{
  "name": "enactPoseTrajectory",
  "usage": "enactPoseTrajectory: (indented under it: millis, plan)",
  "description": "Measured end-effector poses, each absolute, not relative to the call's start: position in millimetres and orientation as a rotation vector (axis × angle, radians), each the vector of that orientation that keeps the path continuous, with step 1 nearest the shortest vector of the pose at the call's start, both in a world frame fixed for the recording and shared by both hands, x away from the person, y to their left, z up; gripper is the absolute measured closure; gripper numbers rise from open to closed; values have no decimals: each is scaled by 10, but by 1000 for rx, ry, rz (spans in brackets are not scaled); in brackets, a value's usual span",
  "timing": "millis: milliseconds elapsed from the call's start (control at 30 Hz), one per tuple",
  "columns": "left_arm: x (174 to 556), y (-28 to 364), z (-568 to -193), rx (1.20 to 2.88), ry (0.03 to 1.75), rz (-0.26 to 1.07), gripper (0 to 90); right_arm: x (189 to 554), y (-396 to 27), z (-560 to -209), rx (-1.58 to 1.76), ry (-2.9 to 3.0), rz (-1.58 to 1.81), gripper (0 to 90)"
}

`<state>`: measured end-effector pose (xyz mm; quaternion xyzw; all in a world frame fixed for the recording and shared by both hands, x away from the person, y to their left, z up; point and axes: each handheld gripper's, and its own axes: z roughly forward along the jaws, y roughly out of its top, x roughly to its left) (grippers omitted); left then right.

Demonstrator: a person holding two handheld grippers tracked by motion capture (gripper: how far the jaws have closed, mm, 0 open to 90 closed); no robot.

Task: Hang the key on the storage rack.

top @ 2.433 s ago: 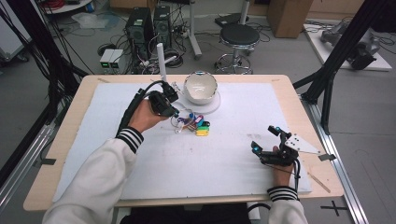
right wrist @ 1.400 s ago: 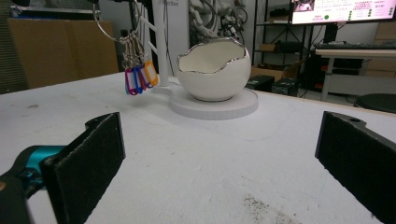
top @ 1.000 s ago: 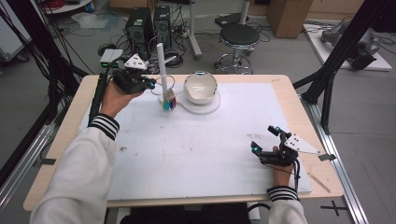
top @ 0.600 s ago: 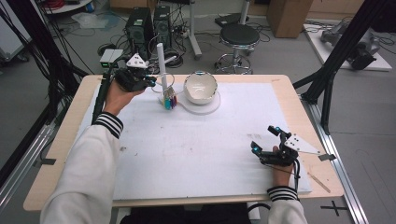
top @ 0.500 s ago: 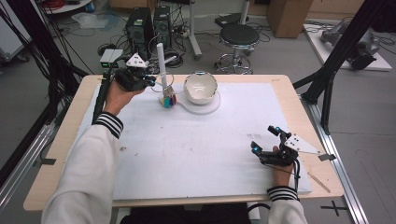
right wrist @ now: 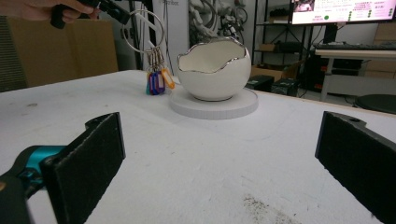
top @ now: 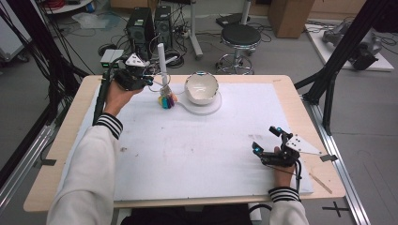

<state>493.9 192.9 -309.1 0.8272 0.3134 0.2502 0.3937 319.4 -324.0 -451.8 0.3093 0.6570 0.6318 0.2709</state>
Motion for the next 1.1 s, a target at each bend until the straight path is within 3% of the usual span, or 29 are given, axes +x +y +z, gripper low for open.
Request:
enactPoseTrajectory:
  millis: [800, 967, 1100]
  plan:
    - [5025, 1865, -3295, 2115, 846, 727, 852, 3193, -3237, -4518, 829, 1768, 1698, 10]
    - [4977, 1856, -3317, 2118, 828, 793, 687, 3195, -3237, -4519, 829, 1765, 1701, 10]
    - [4911, 1890, -3329, 2096, 817, 773, 532, 3194, -3237, -4518, 832, 1767, 1702, 10]
